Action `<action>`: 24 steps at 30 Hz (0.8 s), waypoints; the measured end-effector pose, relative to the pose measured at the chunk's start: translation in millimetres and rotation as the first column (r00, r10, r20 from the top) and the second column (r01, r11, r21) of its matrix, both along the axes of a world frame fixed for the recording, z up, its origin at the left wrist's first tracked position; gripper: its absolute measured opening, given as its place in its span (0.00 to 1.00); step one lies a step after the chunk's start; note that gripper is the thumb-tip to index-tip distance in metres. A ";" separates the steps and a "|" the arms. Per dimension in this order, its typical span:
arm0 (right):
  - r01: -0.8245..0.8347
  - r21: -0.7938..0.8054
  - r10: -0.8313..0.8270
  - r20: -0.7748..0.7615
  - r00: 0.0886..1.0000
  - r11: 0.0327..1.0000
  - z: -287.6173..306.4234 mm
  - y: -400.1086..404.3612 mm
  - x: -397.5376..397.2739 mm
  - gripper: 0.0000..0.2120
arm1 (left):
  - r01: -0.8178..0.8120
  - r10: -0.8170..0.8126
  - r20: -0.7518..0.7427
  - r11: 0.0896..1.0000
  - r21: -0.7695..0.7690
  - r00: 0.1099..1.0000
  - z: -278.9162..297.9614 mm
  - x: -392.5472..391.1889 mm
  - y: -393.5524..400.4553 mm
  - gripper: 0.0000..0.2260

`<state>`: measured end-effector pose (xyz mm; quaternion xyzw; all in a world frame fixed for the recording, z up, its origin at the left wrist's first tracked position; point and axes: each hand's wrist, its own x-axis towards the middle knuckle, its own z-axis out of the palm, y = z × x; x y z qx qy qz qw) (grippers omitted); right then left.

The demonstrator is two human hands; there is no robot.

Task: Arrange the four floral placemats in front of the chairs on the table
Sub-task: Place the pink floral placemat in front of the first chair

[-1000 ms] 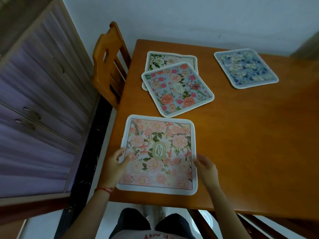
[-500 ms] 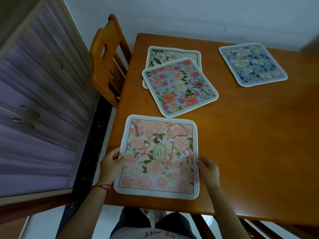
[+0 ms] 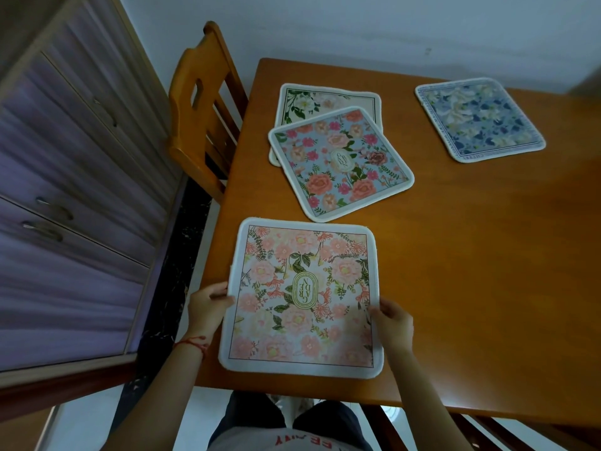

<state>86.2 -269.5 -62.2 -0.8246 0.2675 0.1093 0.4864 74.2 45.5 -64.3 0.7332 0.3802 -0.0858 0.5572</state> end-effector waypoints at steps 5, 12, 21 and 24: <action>-0.009 -0.033 0.009 -0.014 1.000 0.999 0.9 -0.7 0.0 0.10 | 0.057 -0.057 0.014 0.998 -0.026 0.998 2.0 -5.1 -9.0 0.13; -0.049 -0.057 0.050 0.023 0.998 0.997 7.3 -0.8 -4.2 0.08 | 0.091 -0.091 0.040 0.996 -0.010 0.995 6.0 -6.4 -4.7 0.10; -0.012 -0.040 0.019 0.171 0.985 0.999 19.4 2.2 -13.3 0.07 | 0.084 -0.084 0.104 0.996 0.004 0.991 13.9 -8.2 -4.9 0.12; 0.010 -0.032 -0.003 0.202 0.979 0.999 23.2 0.1 -17.7 0.07 | 0.087 -0.086 0.128 0.996 -0.003 0.988 16.6 -8.9 -4.8 0.12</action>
